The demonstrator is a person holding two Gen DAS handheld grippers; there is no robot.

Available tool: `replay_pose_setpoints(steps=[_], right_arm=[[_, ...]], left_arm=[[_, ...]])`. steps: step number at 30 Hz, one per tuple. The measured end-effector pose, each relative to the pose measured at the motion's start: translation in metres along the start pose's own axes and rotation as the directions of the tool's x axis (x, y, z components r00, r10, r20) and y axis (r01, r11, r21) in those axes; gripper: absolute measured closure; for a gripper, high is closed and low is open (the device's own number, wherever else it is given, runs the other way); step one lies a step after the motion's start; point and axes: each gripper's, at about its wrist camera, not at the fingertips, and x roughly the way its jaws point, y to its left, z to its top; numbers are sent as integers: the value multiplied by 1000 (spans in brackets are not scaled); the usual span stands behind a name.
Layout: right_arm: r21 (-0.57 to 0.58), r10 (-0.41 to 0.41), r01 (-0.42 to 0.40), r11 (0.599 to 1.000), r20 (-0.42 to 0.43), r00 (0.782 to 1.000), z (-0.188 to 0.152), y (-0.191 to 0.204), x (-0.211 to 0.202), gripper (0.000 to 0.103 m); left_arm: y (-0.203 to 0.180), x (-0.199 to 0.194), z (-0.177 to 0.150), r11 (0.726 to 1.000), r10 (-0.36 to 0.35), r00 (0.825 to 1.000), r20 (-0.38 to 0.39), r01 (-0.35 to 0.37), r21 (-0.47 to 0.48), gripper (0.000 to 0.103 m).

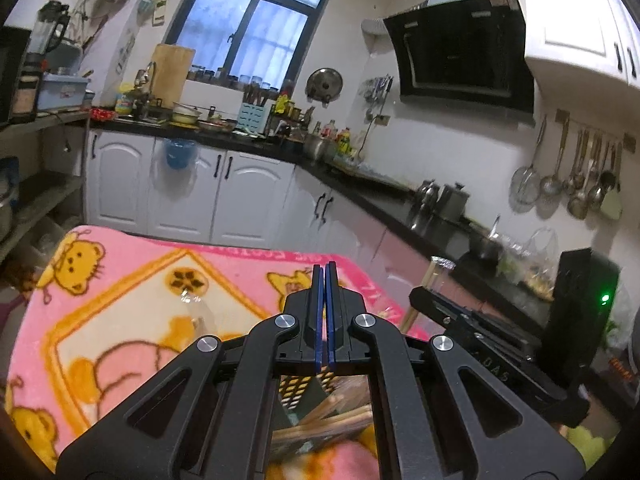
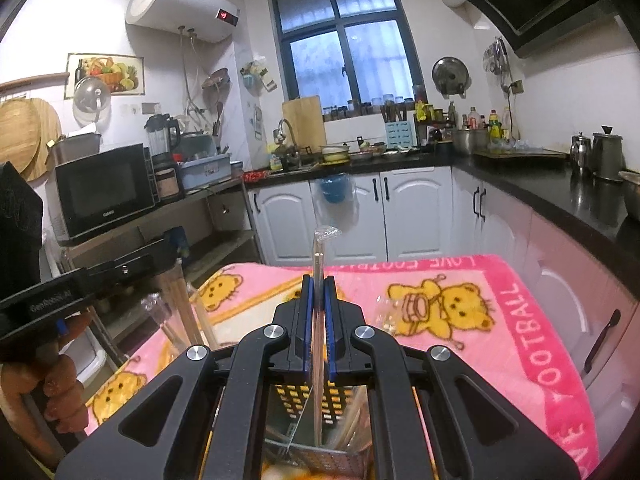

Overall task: Organize utensils
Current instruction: 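Lift the left tool's chopstick over the caddy while the right tool carries its chopstick there, then open the left tool to drop its chopstick into the caddy while the right tool releases its chopstick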

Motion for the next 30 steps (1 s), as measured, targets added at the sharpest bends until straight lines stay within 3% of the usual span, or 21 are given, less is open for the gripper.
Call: replay_pose_setpoints(steps=[15, 18, 22, 27, 30], right_arm=[[-33, 3, -7, 999, -99, 995, -21, 2, -8, 96], [-28, 3, -6, 1000, -106, 994, -23, 0, -13, 88], [-30, 0, -3, 1000, -100, 995, -23, 1, -23, 78], [-29, -1, -1, 1000, -85, 996, -25, -1, -38, 68], [-38, -13, 11, 999, -74, 997, -27, -1, -48, 56]], left_arm=[[-6, 1, -32, 993, 101, 994, -48, -98, 59, 103], [-7, -2, -35, 991, 118, 992, -51, -114, 67, 99], [-8, -10, -36, 990, 127, 991, -50, -124, 65, 73], [-9, -26, -37, 990, 127, 991, -41, -125, 60, 59], [-13, -35, -38, 989, 134, 990, -41, -131, 70, 47]])
